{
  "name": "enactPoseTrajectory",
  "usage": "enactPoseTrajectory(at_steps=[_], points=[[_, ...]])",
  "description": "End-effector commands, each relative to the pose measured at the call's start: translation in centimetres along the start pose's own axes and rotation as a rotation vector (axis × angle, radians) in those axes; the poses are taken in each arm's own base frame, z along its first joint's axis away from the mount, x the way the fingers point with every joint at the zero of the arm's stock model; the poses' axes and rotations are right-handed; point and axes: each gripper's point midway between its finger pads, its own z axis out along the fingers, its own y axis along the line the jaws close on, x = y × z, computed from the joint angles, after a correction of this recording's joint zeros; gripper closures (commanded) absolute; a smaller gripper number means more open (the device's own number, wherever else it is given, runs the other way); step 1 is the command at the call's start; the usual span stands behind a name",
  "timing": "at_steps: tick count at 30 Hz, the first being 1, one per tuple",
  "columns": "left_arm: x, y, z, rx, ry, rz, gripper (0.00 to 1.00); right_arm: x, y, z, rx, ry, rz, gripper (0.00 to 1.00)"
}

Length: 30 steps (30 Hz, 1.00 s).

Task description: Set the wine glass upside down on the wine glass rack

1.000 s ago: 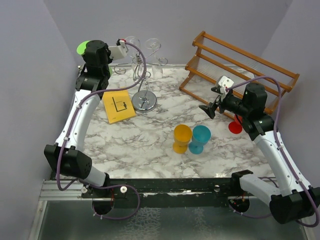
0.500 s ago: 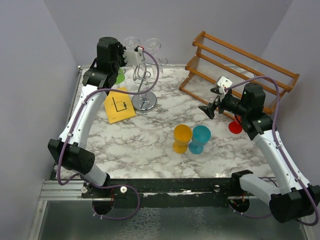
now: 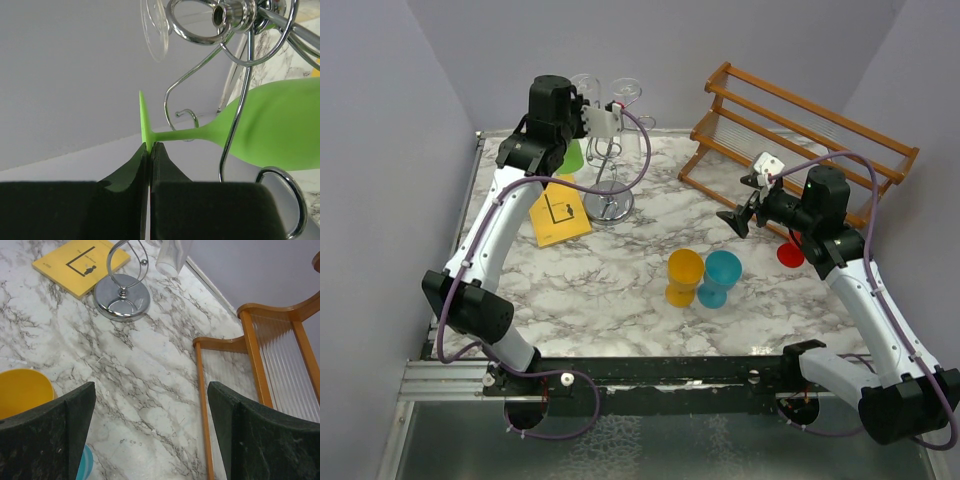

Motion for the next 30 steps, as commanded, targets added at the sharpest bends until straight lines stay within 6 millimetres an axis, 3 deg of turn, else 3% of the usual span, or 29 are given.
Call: enactPoseTrajectory(at_steps=[1, 30], points=[[-1.3, 0.9, 0.0, -0.025, -0.044, 0.007, 1.00, -0.1, -0.1, 0.1, 0.000, -0.015, -0.017, 0.07], [-2.0, 2.5, 2.0, -0.091, -0.033, 0.040, 1.00, 0.2, -0.2, 0.3, 0.004, -0.007, -0.012, 0.07]])
